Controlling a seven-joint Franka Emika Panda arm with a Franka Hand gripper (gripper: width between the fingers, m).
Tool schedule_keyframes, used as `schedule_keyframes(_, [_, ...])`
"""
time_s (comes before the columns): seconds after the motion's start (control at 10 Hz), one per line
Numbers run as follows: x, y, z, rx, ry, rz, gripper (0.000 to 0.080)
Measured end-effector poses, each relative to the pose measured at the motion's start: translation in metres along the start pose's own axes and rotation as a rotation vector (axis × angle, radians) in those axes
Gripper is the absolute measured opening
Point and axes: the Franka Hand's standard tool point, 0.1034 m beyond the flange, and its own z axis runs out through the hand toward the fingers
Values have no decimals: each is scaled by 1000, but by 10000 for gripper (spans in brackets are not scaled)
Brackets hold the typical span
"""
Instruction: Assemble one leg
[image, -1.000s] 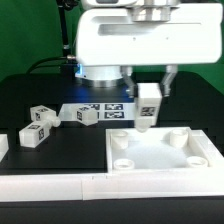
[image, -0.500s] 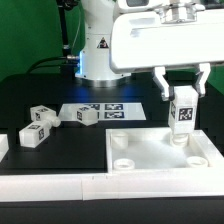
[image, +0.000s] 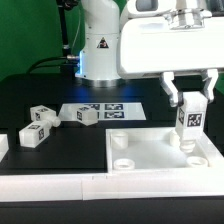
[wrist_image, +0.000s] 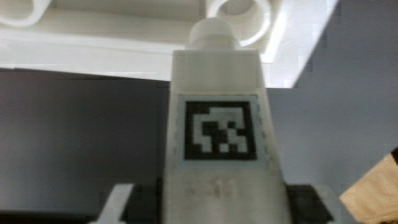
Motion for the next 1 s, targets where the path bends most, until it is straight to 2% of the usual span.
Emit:
schedule_keyframes(0.3, [-11, -9, 10, 9, -19, 2, 287])
schedule_keyframes(0.6, [-12, -24, 11, 21, -17, -5, 287])
schedule_keyframes(1.0, [-9, -26, 13, 21, 4, -16, 287])
